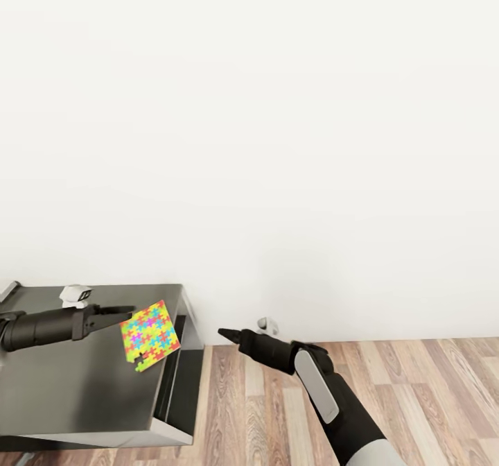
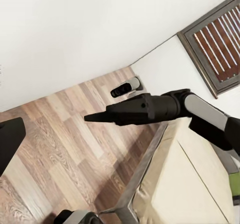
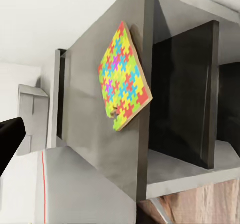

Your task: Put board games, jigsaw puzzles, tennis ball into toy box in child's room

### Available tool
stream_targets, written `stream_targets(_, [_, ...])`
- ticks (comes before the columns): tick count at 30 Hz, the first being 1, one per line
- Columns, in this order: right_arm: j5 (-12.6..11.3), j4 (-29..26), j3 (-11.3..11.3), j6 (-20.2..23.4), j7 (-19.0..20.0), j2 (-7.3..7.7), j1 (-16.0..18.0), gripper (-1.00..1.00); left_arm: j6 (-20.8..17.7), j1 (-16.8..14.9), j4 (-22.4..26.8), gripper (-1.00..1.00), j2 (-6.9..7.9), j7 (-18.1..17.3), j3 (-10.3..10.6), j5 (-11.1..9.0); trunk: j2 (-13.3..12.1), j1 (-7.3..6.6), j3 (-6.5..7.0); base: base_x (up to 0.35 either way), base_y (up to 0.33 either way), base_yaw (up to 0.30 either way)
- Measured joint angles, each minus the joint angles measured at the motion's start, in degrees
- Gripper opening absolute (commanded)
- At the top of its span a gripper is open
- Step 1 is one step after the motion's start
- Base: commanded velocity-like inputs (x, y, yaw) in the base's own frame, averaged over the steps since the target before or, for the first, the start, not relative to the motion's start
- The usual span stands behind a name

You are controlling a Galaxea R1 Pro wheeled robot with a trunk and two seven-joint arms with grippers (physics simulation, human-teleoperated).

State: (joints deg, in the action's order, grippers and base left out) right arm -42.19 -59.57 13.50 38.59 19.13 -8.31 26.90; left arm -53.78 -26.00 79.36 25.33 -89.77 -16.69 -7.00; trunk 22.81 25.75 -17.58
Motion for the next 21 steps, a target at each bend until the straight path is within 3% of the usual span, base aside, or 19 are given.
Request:
stream_targets(9, [-1.0,10.9,-0.2,2.6,0.8,-0.3,5.1,1.0,0.1,0.1,0.1,1.0,0.04,0.0,0.0,0.0,0.0,0.0,0.0,0.0,0.175,0.0])
stream_targets(21, [-2.6,14.0,-0.2,3.0,4.2,0.19,6.4,1.0,0.1,0.4,0.1,1.0,0.05,0.0,0.0,0.0,0.0,0.0,0.0,0.005,0.031,0.0])
